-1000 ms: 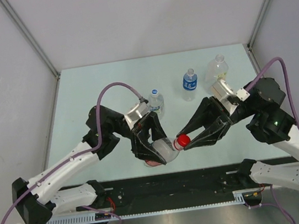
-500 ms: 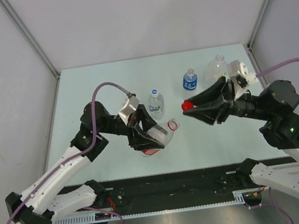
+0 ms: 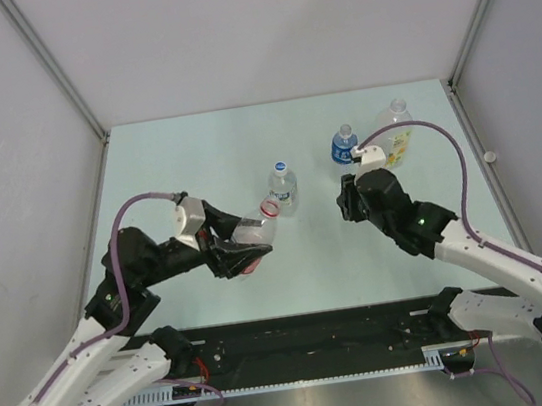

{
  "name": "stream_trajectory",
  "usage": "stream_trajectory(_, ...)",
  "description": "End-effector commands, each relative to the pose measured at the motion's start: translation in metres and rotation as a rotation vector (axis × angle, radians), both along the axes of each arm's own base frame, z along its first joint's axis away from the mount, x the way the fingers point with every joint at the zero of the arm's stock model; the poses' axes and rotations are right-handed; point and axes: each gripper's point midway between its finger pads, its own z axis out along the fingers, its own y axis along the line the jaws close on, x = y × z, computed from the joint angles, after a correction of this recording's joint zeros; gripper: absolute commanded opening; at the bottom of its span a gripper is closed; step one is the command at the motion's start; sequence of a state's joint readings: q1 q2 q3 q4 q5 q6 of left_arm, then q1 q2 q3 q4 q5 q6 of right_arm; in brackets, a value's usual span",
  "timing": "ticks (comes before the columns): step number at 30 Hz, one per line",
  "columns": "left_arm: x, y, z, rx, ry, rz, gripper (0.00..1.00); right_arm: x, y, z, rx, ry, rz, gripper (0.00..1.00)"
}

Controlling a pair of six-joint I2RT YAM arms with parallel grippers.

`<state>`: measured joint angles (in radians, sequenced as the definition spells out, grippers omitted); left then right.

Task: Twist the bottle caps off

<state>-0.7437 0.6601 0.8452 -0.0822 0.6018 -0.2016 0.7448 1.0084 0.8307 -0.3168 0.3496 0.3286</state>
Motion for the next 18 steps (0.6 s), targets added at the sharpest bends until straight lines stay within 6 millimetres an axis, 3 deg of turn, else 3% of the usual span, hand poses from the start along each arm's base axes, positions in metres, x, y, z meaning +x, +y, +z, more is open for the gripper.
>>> stream_trajectory(1,0.017,0.021,-0.004,-0.002,-0.040,0.172,0.00,0.026,-0.007,-0.016,0.036,-0.031,-0.203,0.00)
stream_trajectory(3,0.018,0.026,-0.006,-0.007,-0.036,0.198,0.00,0.031,-0.008,-0.033,0.006,-0.015,-0.231,0.00)
stream_trajectory(8,0.019,0.031,-0.017,-0.014,-0.015,0.225,0.00,0.043,-0.009,-0.103,-0.120,0.105,-0.270,0.00)
stream_trajectory(11,0.017,0.033,-0.019,-0.018,-0.011,0.226,0.00,0.047,-0.012,-0.132,-0.143,0.156,-0.286,0.00)
stream_trajectory(17,0.017,0.034,-0.022,-0.012,-0.012,0.236,0.01,0.048,-0.014,-0.166,-0.178,0.212,-0.286,0.00)
stream_trajectory(18,0.017,0.034,-0.021,-0.011,-0.014,0.235,0.01,0.052,-0.011,-0.165,-0.162,0.196,-0.288,0.00)
